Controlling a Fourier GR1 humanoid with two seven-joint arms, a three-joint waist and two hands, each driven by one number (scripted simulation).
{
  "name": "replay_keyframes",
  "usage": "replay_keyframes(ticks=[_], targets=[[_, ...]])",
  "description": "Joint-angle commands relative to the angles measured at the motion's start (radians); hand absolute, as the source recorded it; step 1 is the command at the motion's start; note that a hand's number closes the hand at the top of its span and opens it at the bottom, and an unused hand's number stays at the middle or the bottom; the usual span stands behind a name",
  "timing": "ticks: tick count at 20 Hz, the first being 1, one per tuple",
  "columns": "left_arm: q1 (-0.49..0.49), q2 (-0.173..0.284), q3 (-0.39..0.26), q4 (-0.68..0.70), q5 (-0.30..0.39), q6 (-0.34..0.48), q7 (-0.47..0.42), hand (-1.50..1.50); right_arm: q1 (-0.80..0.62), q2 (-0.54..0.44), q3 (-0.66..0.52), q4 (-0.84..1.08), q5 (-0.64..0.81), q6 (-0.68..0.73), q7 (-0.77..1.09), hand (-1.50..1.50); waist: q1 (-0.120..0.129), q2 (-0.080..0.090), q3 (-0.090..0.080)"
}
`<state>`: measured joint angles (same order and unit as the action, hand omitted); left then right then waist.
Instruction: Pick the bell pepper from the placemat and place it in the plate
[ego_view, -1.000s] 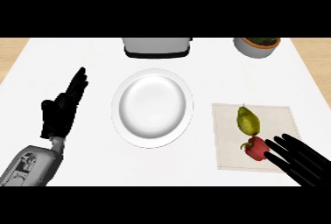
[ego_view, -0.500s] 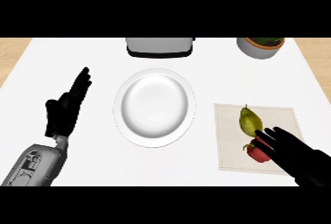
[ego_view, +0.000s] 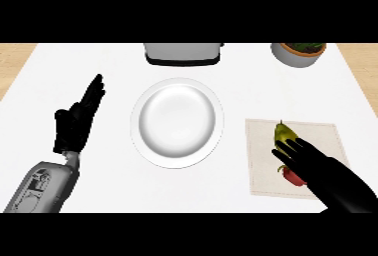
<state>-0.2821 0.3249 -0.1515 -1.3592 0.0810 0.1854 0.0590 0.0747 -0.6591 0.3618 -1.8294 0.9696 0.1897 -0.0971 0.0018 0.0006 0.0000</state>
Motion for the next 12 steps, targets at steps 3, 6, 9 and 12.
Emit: replay_keyframes(ticks=[3, 6, 9, 12], targets=[[0.010, -0.022, 0.023, -0.072, -0.037, -0.005, 0.056, 0.00, -0.068, 0.106, 0.023, 0.195, 0.117, -0.036, -0.045, -1.50, 0.001, 0.000, 0.000], [0.020, -0.051, 0.047, 0.003, -0.051, -0.050, -0.015, 0.00, -0.049, 0.096, -0.048, 0.208, 0.112, -0.031, -0.106, -1.50, -0.004, 0.000, 0.000], [0.009, -0.060, 0.072, 0.010, -0.069, -0.058, -0.017, 0.00, -0.077, 0.141, -0.050, 0.258, 0.159, -0.022, -0.103, -1.50, -0.003, 0.000, 0.000], [0.042, -0.062, 0.081, -0.048, -0.075, -0.080, 0.004, 0.00, -0.102, 0.165, -0.073, 0.326, 0.180, -0.038, -0.146, -1.50, -0.001, 0.000, 0.000]])
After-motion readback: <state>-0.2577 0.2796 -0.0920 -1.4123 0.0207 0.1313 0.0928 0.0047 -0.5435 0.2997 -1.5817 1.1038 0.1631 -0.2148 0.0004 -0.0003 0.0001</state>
